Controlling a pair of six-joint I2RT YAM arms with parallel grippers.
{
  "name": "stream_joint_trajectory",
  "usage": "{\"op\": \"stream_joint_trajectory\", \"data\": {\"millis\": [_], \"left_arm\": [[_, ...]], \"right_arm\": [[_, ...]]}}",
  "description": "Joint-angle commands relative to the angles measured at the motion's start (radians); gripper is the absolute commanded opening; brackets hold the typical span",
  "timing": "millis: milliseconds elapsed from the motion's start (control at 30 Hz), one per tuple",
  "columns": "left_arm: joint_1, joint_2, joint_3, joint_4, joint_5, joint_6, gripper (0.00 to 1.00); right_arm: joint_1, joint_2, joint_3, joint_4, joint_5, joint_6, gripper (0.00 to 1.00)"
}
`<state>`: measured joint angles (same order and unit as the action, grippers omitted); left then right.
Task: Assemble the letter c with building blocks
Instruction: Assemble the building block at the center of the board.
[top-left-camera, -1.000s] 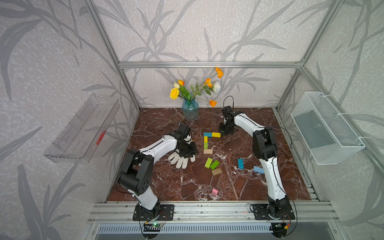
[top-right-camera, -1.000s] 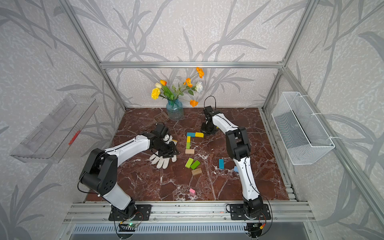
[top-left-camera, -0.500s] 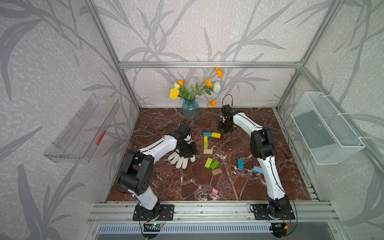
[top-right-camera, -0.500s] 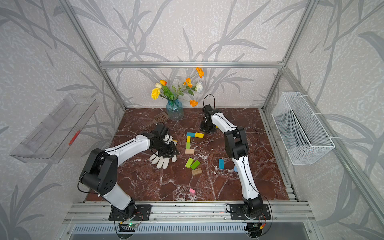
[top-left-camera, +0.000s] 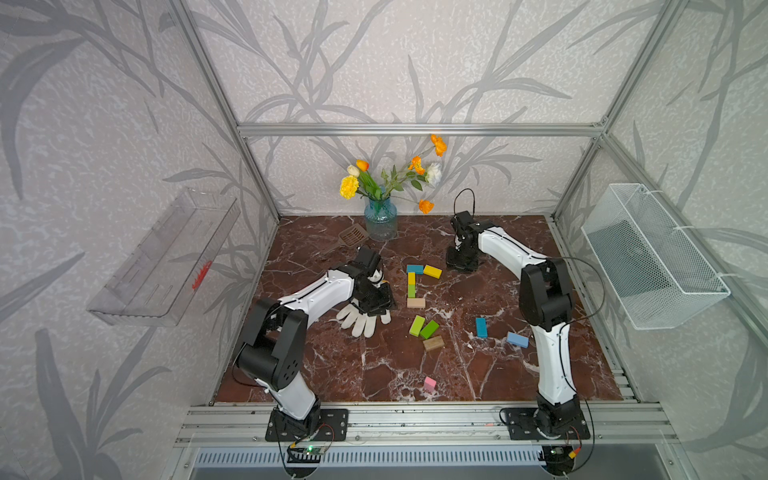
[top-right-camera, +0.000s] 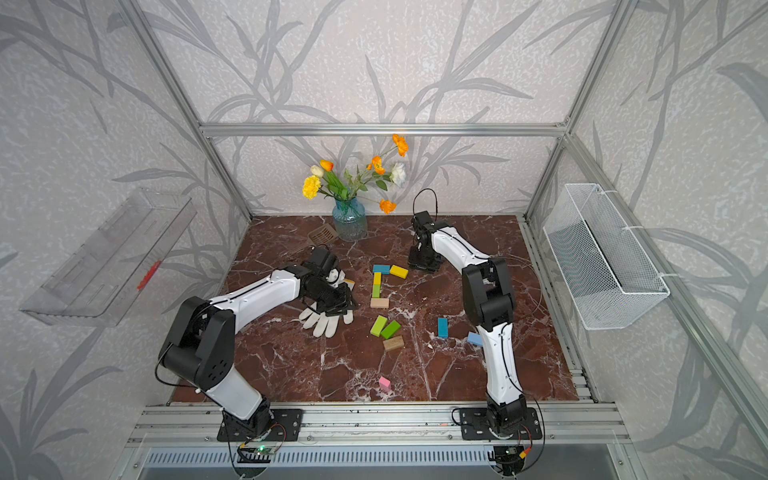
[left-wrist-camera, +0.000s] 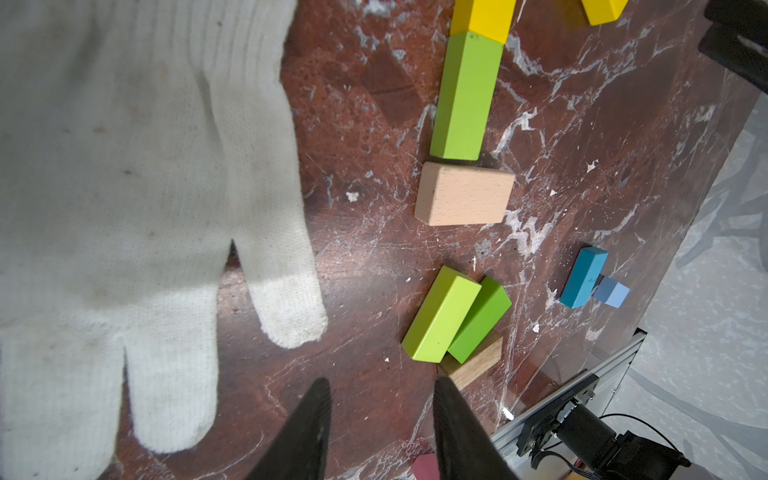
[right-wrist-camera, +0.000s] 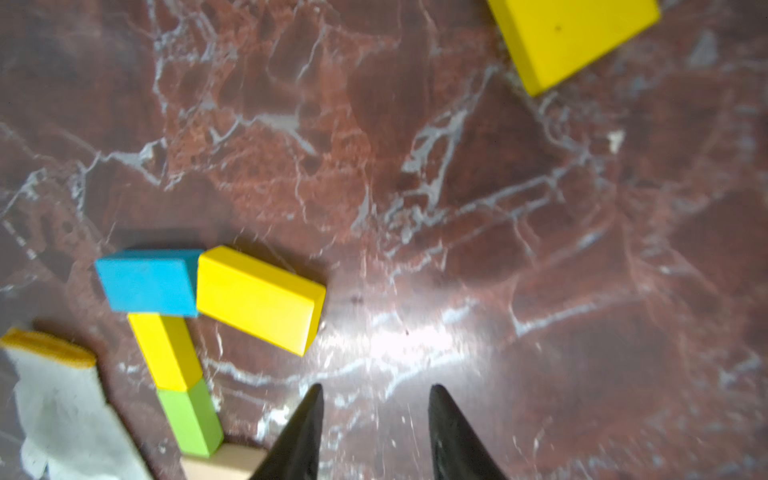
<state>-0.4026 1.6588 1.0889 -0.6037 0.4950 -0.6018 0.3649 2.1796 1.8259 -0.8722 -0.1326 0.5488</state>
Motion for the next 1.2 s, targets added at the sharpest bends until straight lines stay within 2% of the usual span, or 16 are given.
{"op": "stream_joint_trajectory", "data": {"millis": [0, 133, 333, 533, 867, 1067, 1167], "left_arm": [[0.005, 0.002, -0.001, 0.008, -0.01, 0.004, 0.42], [0.005, 0.004, 0.0, 0.009, -0.008, 0.005, 0.42], [0.005, 0.009, 0.04, -0.018, -0.031, 0.0, 0.42], [0.012, 0.105, 0.224, -0.095, -0.124, 0.013, 0.26], [0.025, 0.314, 0.473, -0.098, -0.215, -0.033, 0.08], [0.032, 0.406, 0.562, -0.066, -0.236, -0.051, 0.01], [0.033, 0.438, 0.579, -0.037, -0.228, -0.054, 0.0]], "right_arm": [[-0.001, -0.04, -0.048, 0.033, -0.027, 0.0, 0.39], [-0.001, -0.02, -0.066, 0.065, -0.089, 0.034, 0.34], [-0.003, 0.001, -0.077, 0.109, -0.105, 0.083, 0.2], [-0.004, 0.016, -0.076, 0.12, -0.105, 0.115, 0.18], [-0.008, 0.019, -0.126, 0.177, -0.14, 0.138, 0.18], [-0.009, 0.031, -0.14, 0.201, -0.162, 0.145, 0.15], [-0.011, 0.031, -0.147, 0.208, -0.168, 0.143, 0.14]]}}
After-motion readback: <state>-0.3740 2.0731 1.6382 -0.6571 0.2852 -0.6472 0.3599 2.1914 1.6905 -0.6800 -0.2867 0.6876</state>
